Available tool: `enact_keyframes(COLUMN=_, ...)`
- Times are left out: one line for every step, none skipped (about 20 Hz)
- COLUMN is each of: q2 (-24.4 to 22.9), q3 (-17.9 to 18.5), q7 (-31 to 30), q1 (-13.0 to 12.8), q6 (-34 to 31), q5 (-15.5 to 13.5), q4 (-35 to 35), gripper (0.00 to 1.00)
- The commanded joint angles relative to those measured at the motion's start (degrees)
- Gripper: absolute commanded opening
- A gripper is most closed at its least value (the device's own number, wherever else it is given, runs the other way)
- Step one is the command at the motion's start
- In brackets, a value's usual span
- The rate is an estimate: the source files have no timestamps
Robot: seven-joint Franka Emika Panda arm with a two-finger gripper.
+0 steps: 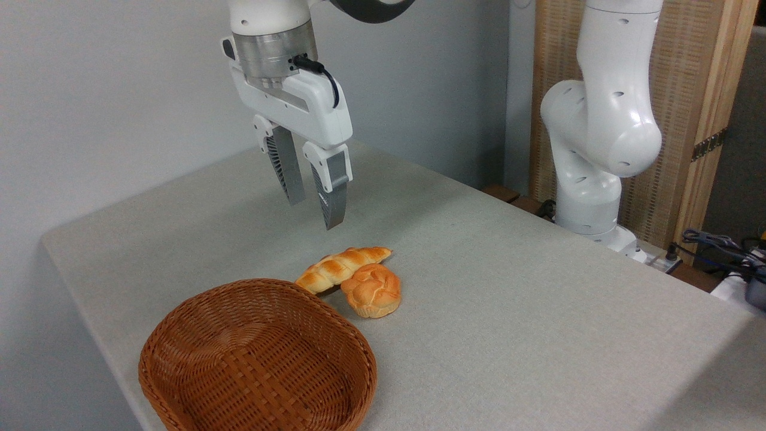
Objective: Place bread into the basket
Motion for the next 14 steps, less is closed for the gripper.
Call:
enact_keyframes(q2=-1.24, q3=0.32, q7=-1.08, q1=-1.01, q6=0.58, q5=-0.67, q4=-1.12, gripper=1.00)
enact_keyframes(q2=-1.07, q3=0.32, q7=-1.08, q1=-1.01, q6=0.66, q5=-0.58, q4=-1.12, gripper=1.00)
enact_keyframes(q2=-0.89, q3=0.32, q7=-1.08, q1=-1.01, q6=0.66, q5=-0.67, q4=-1.12, gripper=1.00)
enact_keyframes(q2=-0.80, q3=0.32, q7=-1.08, q1=-1.01, q6=0.66, q5=-0.67, q4=-1.12, gripper=1.00)
enact_keyframes(q2=-0.71, q3=0.32, q7=-1.08, q1=-1.01, q6=0.66, q5=-0.58, q4=-1.12, gripper=1.00)
enact_keyframes(q2=-0.62, q3=0.32, q7=-1.08, q1=-0.92, q6=0.66, q5=-0.58, q4=-1.12, gripper=1.00)
enact_keyframes(q2=-0.62, q3=0.32, q7=-1.08, q1=-1.01, q6=0.66, q5=-0.58, q4=-1.12, gripper=1.00)
enact_keyframes(q2=-0.62, q3=0.32, q7=-1.08, q1=-1.01, q6=0.75, q5=-0.58, q4=-1.12, gripper=1.00)
enact_keyframes(q2=-0.62, q3=0.32, q7=-1.08, q1=-0.92, q6=0.75, q5=-0.67, q4=-1.04, gripper=1.00)
enact_keyframes(q2=-0.62, q3=0.23, q7=-1.08, q1=-1.01, q6=0.75, q5=-0.58, q4=-0.43, gripper=1.00)
enact_keyframes(q2=-0.62, q3=0.23, q7=-1.08, q1=-1.01, q6=1.01, q5=-0.58, q4=-0.42, gripper=1.00)
enact_keyframes(q2=-0.71, q3=0.23, q7=-1.08, q1=-1.09, q6=1.45, q5=-0.58, q4=-0.68, gripper=1.00)
enact_keyframes(q2=-0.71, q3=0.23, q7=-1.08, q1=-1.09, q6=1.45, q5=-0.58, q4=-0.86, gripper=1.00)
enact_keyframes(q2=-0.80, q3=0.23, q7=-1.08, q1=-1.09, q6=1.45, q5=-0.58, q4=-1.03, gripper=1.00)
